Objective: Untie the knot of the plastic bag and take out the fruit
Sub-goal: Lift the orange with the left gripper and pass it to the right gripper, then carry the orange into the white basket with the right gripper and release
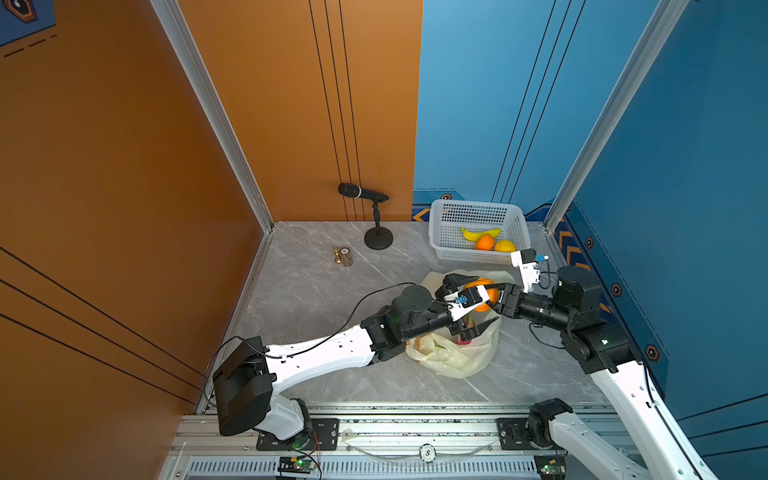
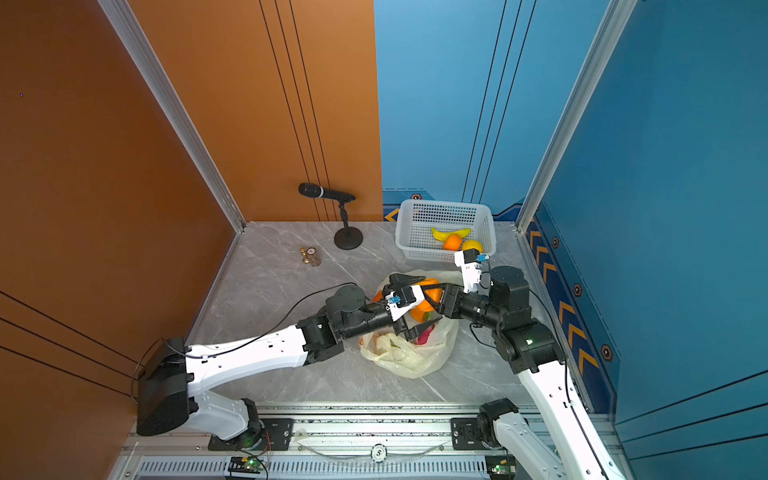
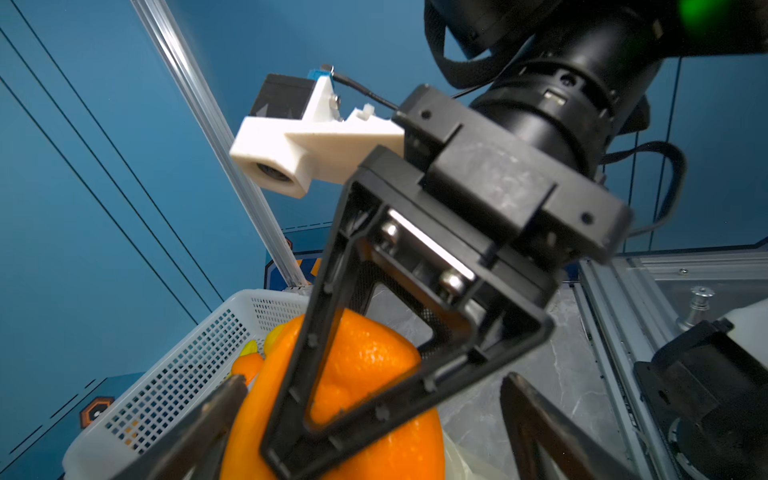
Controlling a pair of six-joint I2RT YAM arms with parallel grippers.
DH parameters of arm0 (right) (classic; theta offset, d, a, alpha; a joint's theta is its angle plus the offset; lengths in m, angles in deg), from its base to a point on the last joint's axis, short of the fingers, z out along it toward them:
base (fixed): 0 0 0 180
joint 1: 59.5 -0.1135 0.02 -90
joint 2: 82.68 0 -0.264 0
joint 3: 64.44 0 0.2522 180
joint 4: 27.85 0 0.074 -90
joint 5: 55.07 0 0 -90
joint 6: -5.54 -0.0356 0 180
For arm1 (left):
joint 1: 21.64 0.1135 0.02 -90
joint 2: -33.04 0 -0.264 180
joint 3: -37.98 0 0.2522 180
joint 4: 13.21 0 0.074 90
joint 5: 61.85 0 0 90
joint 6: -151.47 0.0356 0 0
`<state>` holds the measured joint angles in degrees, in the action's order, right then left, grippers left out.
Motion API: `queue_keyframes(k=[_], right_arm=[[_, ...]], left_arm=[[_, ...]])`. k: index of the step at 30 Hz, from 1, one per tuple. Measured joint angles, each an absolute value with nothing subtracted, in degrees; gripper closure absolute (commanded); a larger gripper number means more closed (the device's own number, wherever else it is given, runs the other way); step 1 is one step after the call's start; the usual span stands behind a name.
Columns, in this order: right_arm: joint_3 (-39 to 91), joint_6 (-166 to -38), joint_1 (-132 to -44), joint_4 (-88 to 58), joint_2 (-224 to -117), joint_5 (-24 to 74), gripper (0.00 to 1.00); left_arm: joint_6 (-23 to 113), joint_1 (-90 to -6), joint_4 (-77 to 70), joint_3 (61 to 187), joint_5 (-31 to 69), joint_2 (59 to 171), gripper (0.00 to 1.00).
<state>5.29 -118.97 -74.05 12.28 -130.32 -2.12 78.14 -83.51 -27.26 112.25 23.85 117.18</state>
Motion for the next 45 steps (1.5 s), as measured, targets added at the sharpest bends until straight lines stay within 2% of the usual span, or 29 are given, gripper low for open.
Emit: queue_keyframes(k=[9,18,23,35,45], right_arm=[[11.26,-120.17,-71.68,1.81,-140.75,2.97,0.71],[27.08,-120.19,-66.77,-3.17,-159.50,10.12,0.70],[36.74,-118.86,-63.68,-3.26,-173.14,14.38,0.70],[56.26,-115.08,-58.75,-0.37,-204.59,23.86,0.71],[74.86,-112.30,-57.32,7.17,-222.36,31.97,0.71]], left_arm=[[73.02,-77.65,-23.57,112.25,26.10,115.10,0.01],[67.88,-75.53,-10.98,118.55,26.08,115.15,0.02],[65.96,-75.25,-5.14,123.07,26.06,115.15,0.02],[64.74,-75.49,2.29,122.61,26.13,115.26,0.03],[64.37,-76.64,4.30,121.95,28.90,115.19,0.03]])
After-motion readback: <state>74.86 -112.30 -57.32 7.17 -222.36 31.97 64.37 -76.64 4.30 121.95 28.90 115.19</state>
